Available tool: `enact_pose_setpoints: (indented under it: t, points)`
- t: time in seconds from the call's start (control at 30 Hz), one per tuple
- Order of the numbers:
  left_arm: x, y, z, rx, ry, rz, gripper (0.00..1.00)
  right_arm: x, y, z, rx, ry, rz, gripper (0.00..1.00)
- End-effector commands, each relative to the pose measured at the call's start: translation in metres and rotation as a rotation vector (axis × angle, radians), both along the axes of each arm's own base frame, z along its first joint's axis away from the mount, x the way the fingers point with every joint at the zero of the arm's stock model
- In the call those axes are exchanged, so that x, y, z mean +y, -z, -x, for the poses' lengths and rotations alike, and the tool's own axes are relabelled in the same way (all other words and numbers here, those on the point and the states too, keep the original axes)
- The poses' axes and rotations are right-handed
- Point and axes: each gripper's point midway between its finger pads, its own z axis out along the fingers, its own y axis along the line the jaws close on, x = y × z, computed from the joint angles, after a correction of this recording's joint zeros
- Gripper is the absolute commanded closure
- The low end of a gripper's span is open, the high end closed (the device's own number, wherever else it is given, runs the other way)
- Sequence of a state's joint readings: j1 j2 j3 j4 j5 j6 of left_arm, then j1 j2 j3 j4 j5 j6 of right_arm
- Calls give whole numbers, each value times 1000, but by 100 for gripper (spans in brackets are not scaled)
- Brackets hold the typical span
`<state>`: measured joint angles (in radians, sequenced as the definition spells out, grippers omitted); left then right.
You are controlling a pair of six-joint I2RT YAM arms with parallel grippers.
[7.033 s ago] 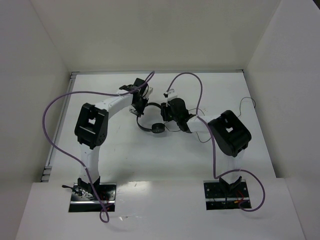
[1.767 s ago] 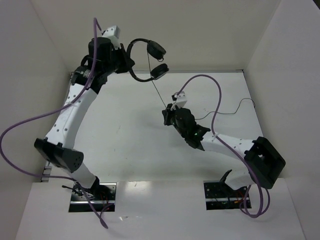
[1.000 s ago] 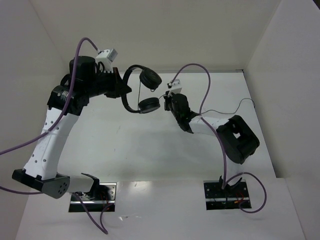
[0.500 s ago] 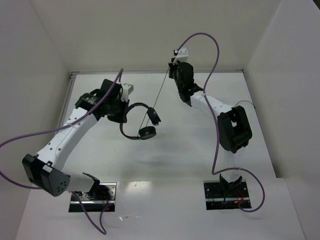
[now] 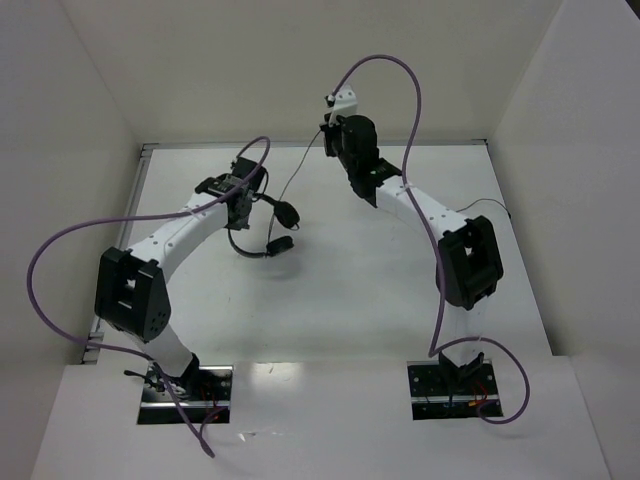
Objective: Wrap the headphones
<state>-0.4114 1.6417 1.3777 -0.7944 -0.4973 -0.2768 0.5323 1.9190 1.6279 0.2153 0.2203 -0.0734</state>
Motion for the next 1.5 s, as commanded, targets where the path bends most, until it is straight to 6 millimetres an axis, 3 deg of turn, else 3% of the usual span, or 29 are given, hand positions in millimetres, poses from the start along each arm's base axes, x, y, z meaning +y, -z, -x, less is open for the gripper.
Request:
enact_pose_setpoints:
  t: [0.0,0.07,0.1,0.13,0.17,0.2,0.3,0.33,0.43,0.47,0.5,0.57,0.6,0.67,0.83,0.9,0.93,0.97,1.03,1.2,1.33,1.4,1.47]
  points:
    - [13,-18,-52,-246,-149,-7,99,15,-78,40,-124,-73,-37,99]
    - [16,-25,-73,-326,-200,-31,99,26,-83,58,-123,-116,-38,99]
    - [17,-26,-79,-353,-206,-40,99,30,-98,73,-145,-137,-54,99]
    - [15,-43,-116,-460,-272,-68,99,76,-106,129,-137,-246,-77,99]
    - [15,-44,-116,-461,-272,-68,99,76,-106,130,-137,-247,-77,99]
    - [16,-47,-125,-480,-284,-59,99,94,-103,148,-100,-302,-122,99]
    - [3,-61,-153,-551,-309,10,99,116,-91,179,-25,-378,-175,99]
    - [-1,-74,-165,-594,-334,76,99,125,-90,195,-5,-401,-200,99]
    - [-11,-83,-185,-616,-339,227,99,127,-67,210,91,-420,-243,99]
    - [-18,-96,-192,-645,-337,277,99,125,-63,212,106,-418,-251,99]
    - [-15,-107,-197,-666,-348,313,99,119,-46,214,138,-397,-245,99]
    - [-21,-130,-204,-697,-328,391,99,107,-46,217,140,-360,-274,99]
    - [-25,-142,-206,-719,-312,420,99,102,-31,218,164,-340,-265,99]
    - [-34,-162,-205,-747,-270,480,99,90,-33,218,153,-295,-284,99]
    - [-51,-230,-191,-822,-146,630,99,86,-20,221,156,-294,-306,99]
    - [-58,-250,-184,-838,-114,680,99,95,-1,223,198,-318,-304,99]
    - [-62,-269,-175,-856,-76,716,99,96,-1,222,188,-321,-314,99]
    - [-64,-277,-170,-863,-57,731,99,96,15,223,209,-315,-306,99]
    - [-65,-302,-157,-900,-26,762,99,90,28,218,211,-274,-295,99]
    - [-42,-375,-96,-1027,20,783,99,60,64,211,198,-138,-340,99]
    - [-45,-390,-56,-1018,103,814,99,44,71,197,137,-65,-352,99]
    - [-47,-399,-36,-1019,147,839,99,36,87,179,132,-8,-313,99]
    - [-54,-385,-22,-945,185,852,99,32,100,163,143,25,-298,99]
